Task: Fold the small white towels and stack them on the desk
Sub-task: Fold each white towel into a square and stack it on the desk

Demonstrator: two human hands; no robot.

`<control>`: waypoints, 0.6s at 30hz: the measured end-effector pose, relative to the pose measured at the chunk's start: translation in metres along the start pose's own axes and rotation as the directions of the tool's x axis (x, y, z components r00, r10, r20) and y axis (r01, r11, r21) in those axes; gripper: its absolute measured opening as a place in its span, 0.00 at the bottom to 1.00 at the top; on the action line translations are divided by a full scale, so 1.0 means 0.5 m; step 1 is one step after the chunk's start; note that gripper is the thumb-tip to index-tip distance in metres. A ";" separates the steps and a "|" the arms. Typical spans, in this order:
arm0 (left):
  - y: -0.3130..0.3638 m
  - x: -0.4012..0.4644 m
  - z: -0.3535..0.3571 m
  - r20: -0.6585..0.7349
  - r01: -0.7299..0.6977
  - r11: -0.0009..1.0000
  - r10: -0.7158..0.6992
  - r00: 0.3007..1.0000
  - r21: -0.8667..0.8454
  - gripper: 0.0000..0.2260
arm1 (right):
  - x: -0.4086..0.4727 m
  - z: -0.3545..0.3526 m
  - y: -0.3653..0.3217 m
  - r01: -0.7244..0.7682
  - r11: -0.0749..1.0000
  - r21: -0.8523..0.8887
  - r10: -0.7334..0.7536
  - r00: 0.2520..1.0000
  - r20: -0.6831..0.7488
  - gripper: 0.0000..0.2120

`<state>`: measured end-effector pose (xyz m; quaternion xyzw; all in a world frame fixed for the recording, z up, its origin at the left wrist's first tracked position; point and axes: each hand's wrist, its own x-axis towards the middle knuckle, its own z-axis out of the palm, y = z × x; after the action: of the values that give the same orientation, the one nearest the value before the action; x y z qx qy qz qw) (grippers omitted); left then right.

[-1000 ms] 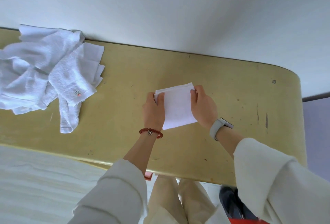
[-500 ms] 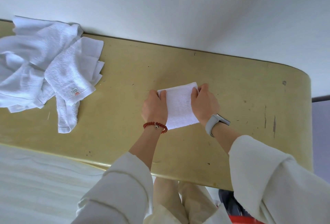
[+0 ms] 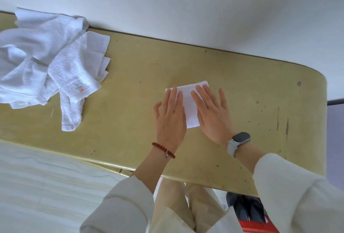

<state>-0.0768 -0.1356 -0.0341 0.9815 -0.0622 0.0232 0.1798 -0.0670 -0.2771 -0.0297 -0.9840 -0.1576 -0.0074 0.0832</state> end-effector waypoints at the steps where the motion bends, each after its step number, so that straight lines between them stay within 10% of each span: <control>1: -0.002 0.002 0.008 0.054 -0.011 0.999 0.009 0.999 0.046 0.20 | 0.010 0.009 0.001 0.021 0.999 -0.034 -0.019 0.998 0.063 0.22; 12: -0.042 0.003 0.017 0.262 0.004 0.979 -0.058 0.963 0.203 0.28 | 0.034 0.039 0.018 0.043 0.997 -0.059 -0.024 0.955 0.295 0.26; 18: -0.034 0.009 -0.027 0.111 0.300 0.947 -0.288 0.951 -0.114 0.19 | 0.025 -0.009 0.007 -0.189 0.949 0.251 0.189 0.982 0.026 0.22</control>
<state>-0.0704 -0.1154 -0.0269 0.9661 0.0750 -0.0538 0.2412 -0.0537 -0.2774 -0.0255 -0.9760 -0.0623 0.0217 0.2077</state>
